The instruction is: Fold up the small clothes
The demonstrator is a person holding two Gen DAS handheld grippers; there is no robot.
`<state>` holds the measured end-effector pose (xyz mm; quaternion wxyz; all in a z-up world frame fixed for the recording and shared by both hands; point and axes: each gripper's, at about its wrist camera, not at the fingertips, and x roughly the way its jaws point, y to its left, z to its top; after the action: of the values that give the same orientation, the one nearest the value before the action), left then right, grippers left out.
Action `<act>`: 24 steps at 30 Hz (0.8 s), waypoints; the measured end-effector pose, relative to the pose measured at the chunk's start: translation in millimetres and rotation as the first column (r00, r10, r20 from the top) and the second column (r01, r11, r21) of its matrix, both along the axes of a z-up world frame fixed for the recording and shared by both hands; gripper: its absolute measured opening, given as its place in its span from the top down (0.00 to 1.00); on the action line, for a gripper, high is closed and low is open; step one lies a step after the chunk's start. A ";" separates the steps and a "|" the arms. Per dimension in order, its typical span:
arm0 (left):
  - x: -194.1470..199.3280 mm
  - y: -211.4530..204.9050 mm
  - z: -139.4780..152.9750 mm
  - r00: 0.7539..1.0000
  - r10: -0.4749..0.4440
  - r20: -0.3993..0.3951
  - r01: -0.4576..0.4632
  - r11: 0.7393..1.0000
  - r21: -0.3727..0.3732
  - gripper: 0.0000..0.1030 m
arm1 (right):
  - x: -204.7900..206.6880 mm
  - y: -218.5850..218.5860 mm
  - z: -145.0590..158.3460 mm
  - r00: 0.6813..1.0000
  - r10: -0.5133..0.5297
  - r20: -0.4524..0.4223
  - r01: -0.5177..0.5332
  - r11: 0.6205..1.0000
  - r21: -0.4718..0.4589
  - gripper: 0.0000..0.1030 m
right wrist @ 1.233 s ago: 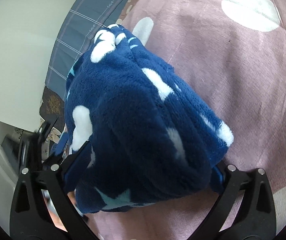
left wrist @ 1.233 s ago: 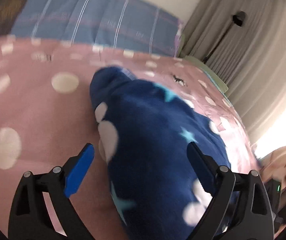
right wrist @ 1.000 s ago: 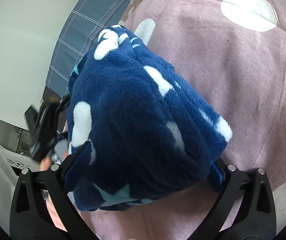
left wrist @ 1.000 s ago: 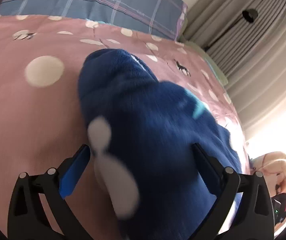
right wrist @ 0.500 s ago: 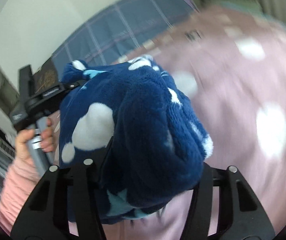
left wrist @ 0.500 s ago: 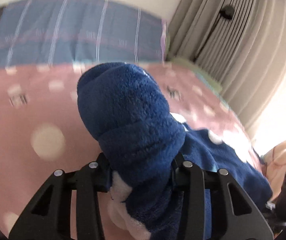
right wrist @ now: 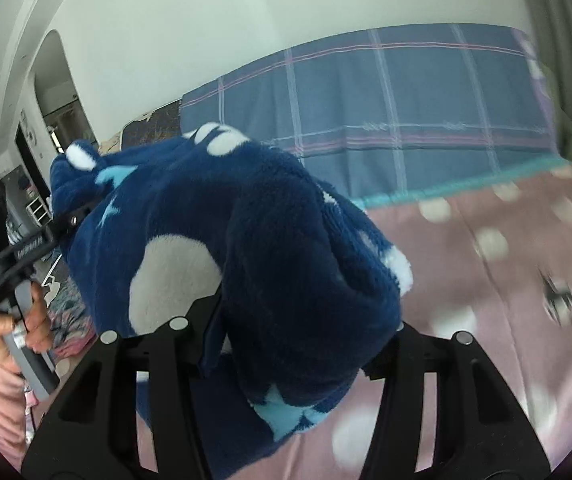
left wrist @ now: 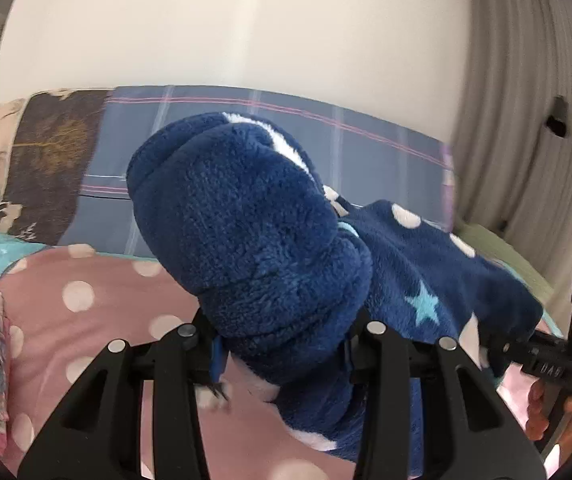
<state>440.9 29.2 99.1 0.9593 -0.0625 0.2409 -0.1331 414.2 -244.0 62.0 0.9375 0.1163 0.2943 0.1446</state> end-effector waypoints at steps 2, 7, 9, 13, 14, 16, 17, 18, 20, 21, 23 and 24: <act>24.1 8.5 -12.6 0.999 0.031 -0.011 -0.031 1.000 0.001 0.59 | 39.5 8.6 -4.6 1.000 0.011 -0.006 -0.011 1.000 0.008 0.49; 74.7 29.2 -84.1 0.988 0.124 -0.095 -0.122 0.992 0.026 0.58 | 120.3 33.3 -58.8 0.993 0.036 -0.112 -0.037 0.999 -0.007 0.46; 97.5 33.4 -134.0 0.961 0.160 -0.225 -0.153 0.987 0.051 0.53 | 143.2 36.5 -97.3 0.977 0.010 -0.212 -0.013 1.000 -0.011 0.41; 115.0 30.9 -206.6 0.922 0.247 -0.298 -0.176 0.953 0.247 0.48 | 157.1 38.3 -179.6 0.931 -0.128 -0.341 0.104 0.991 -0.089 0.26; 112.9 32.0 -206.6 0.928 0.250 -0.276 -0.185 0.953 0.241 0.48 | 156.1 30.0 -189.0 0.923 -0.134 -0.361 0.138 0.990 -0.015 0.20; 111.8 37.3 -202.7 0.931 0.238 -0.277 -0.181 0.959 0.218 0.47 | 156.8 18.7 -192.3 0.903 -0.158 -0.399 0.195 0.979 0.056 0.14; 112.0 40.0 -199.7 0.930 0.235 -0.281 -0.176 0.959 0.220 0.44 | 155.9 17.5 -191.2 0.904 -0.156 -0.398 0.192 0.980 0.052 0.14; 114.1 43.9 -199.5 0.934 0.238 -0.268 -0.176 0.956 0.235 0.38 | 153.0 19.1 -186.6 0.908 -0.160 -0.387 0.187 0.982 0.033 0.14; 104.2 47.6 -189.9 0.946 0.231 -0.227 -0.170 0.951 0.260 0.30 | 138.4 24.0 -170.6 0.922 -0.198 -0.334 0.190 0.980 -0.056 0.14; 97.7 50.2 -186.0 0.951 0.222 -0.213 -0.163 0.951 0.263 0.27 | 122.1 28.4 -160.2 0.929 -0.203 -0.308 0.188 0.979 -0.080 0.14; 68.4 49.9 -170.4 0.956 0.201 -0.214 -0.147 0.958 0.245 0.23 | 95.0 29.3 -146.3 0.944 -0.195 -0.266 0.178 0.980 -0.087 0.14; 49.3 52.6 -162.7 0.959 0.181 -0.220 -0.134 0.968 0.213 0.20 | 78.2 29.4 -140.4 0.951 -0.186 -0.245 0.169 0.982 -0.089 0.14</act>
<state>490.2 81.8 -63.5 0.9327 -0.0024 0.3600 -0.0229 492.5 -214.6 -78.4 0.9049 0.1283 0.4043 0.0336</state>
